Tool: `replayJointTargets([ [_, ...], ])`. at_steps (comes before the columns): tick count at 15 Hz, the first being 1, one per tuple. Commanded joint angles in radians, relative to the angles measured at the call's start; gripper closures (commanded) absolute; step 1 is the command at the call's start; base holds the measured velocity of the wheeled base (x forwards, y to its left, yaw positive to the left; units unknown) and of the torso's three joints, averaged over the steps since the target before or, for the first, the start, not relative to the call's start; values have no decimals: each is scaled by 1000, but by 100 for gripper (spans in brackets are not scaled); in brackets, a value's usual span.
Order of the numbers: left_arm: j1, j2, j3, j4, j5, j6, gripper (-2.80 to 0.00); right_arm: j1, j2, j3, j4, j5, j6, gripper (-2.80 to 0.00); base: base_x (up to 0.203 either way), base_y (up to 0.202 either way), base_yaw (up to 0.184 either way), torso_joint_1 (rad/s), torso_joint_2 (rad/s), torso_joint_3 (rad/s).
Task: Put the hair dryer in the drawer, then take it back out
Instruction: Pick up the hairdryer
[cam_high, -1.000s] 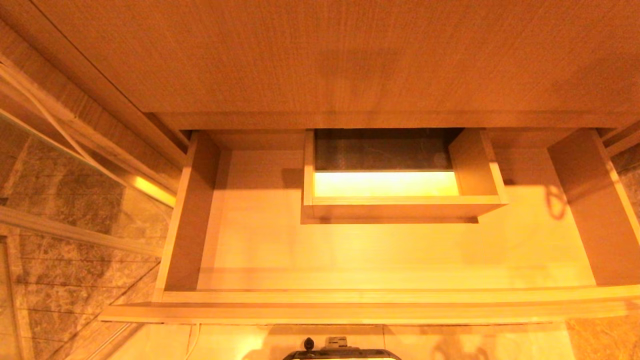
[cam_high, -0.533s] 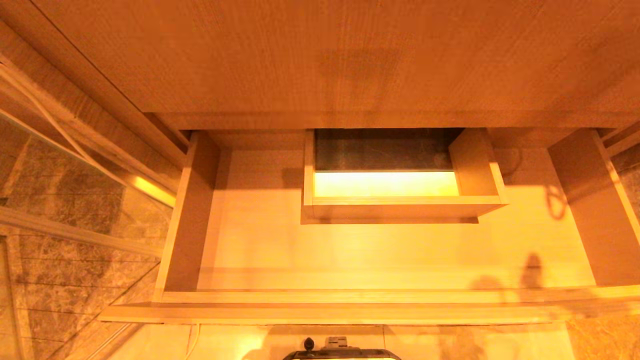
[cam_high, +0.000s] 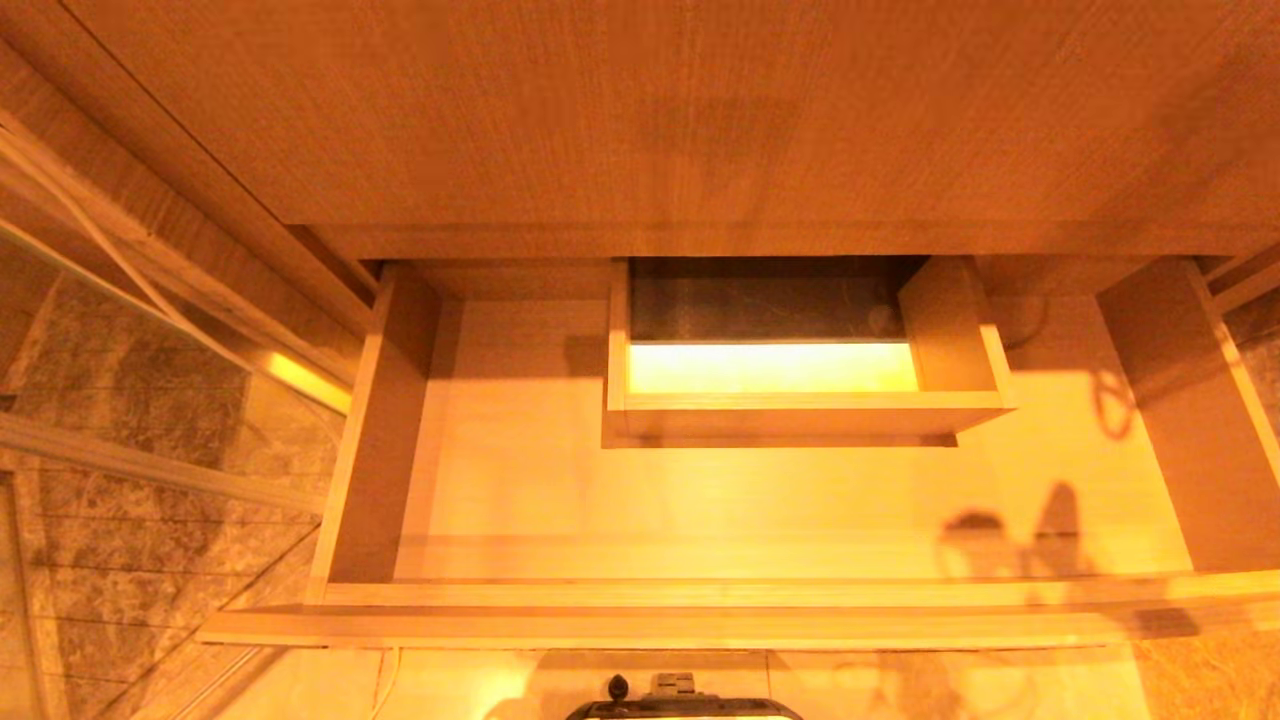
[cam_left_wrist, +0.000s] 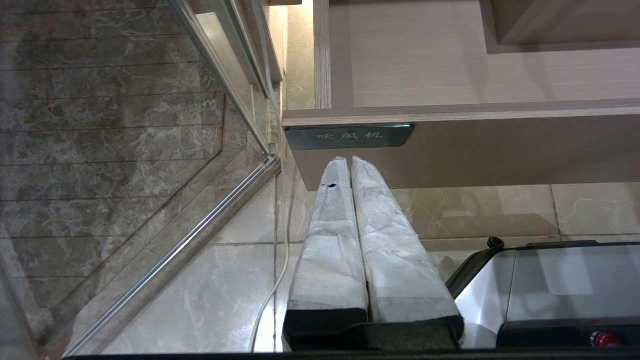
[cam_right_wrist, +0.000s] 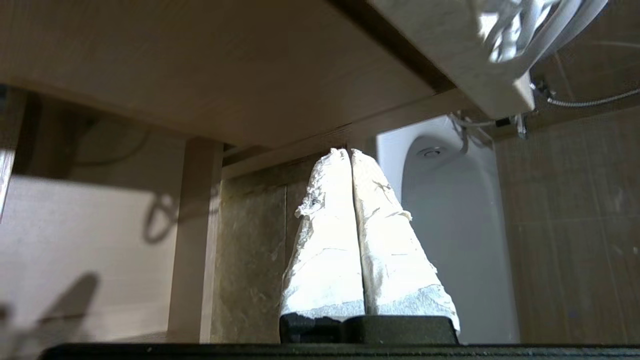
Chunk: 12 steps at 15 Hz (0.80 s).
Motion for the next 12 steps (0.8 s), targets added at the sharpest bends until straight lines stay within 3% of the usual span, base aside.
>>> replayJointTargets([
  [1,0,0,2,0,0,0,0,-2,-28,20,0,-2,-3,0,0,0,0,0,0,0],
  [9,0,0,2,0,0,0,0,-2,-28,20,0,-2,-3,0,0,0,0,0,0,0],
  [12,0,0,2,0,0,0,0,-24,53,-40,26,37,17,0,0,0,0,0,0,0],
])
